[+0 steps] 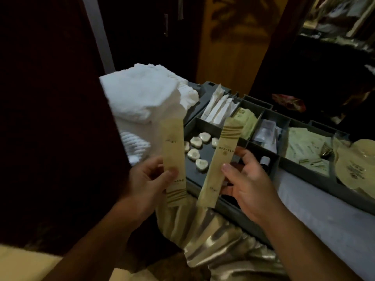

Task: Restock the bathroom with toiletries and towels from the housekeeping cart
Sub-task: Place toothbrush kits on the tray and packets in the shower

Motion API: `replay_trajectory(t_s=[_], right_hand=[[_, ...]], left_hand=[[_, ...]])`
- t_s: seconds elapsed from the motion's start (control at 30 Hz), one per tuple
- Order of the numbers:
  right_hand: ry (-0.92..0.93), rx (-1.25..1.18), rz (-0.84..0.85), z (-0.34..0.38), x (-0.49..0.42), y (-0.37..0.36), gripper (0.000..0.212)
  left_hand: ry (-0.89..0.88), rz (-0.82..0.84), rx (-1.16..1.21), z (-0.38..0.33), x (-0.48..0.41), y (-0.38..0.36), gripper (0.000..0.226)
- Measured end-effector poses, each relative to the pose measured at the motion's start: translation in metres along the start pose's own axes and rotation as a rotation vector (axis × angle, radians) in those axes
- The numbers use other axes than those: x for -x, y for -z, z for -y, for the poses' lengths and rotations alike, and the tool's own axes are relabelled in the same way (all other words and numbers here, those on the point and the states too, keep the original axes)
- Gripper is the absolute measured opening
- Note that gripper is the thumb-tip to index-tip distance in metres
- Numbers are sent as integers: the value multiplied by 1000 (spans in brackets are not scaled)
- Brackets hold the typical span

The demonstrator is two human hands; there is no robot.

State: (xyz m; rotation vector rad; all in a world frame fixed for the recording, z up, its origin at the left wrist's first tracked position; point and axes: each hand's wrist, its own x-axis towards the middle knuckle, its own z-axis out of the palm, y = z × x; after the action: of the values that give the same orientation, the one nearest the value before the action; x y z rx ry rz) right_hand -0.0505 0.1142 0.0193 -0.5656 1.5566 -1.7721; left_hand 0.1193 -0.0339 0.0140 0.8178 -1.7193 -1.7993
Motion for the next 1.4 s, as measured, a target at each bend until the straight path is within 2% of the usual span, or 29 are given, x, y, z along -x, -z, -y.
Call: replay_trajectory(t_s=[0.13, 0.37, 0.47, 0.63, 0.87, 0.97, 1.13, 1.27, 1.4], right_hand=[[53, 79, 106, -6, 35, -53, 38], [115, 214, 312, -32, 97, -154, 34], [98, 232, 407, -47, 121, -206, 31], [1, 151, 548, -71, 163, -301, 36], [-55, 175, 753, -87, 208, -418, 40], [-43, 196, 832, -94, 220, -460, 36], [-84, 207, 917, -116, 233, -529, 16], [-173, 210, 1013, -137, 239, -586, 29], [-220, 208, 1127, -153, 237, -646, 21]], left_hand=[[-32, 51, 31, -4, 54, 50, 31], [-138, -73, -29, 7, 145, 154, 29], [-145, -193, 18, 9, 186, 197, 21], [-108, -393, 78, 4, 266, 275, 29], [-141, -703, 143, 1, 364, 361, 23], [-141, -813, 116, 4, 392, 388, 18], [-113, -966, 175, 18, 427, 432, 33], [-77, -1090, 225, 24, 448, 466, 31], [-63, -1277, 233, 25, 459, 503, 27]])
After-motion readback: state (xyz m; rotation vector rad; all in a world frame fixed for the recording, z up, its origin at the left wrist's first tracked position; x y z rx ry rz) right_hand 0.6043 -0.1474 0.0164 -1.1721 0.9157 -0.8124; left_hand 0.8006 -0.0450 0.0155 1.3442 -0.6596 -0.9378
